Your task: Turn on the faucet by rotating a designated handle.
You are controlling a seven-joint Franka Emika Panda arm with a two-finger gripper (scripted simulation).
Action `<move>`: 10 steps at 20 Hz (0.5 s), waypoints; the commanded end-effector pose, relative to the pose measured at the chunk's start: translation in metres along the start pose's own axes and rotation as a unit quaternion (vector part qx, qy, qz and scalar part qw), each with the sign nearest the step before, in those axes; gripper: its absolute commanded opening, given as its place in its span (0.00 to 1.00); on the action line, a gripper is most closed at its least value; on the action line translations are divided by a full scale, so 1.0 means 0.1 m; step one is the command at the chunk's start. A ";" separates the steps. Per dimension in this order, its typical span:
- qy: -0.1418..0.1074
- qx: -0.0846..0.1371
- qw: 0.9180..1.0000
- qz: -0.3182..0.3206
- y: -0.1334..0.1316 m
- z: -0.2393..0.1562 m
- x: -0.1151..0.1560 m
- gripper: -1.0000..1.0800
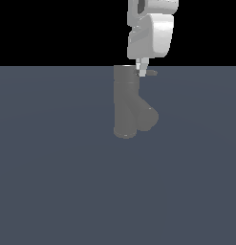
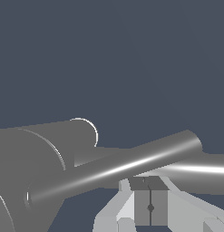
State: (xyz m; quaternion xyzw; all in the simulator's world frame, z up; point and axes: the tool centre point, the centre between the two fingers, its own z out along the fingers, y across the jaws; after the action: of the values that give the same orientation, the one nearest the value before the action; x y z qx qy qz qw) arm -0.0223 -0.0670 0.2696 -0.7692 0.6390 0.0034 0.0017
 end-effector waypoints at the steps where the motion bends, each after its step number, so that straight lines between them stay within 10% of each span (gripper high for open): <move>1: 0.000 0.000 1.000 0.001 -0.02 0.00 0.03 0.00; 10: 0.001 0.000 1.000 0.009 -0.20 0.00 0.32 0.00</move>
State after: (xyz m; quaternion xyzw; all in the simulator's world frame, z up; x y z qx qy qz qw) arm -0.0046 -0.0749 0.2697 -0.7723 0.6351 0.0091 -0.0007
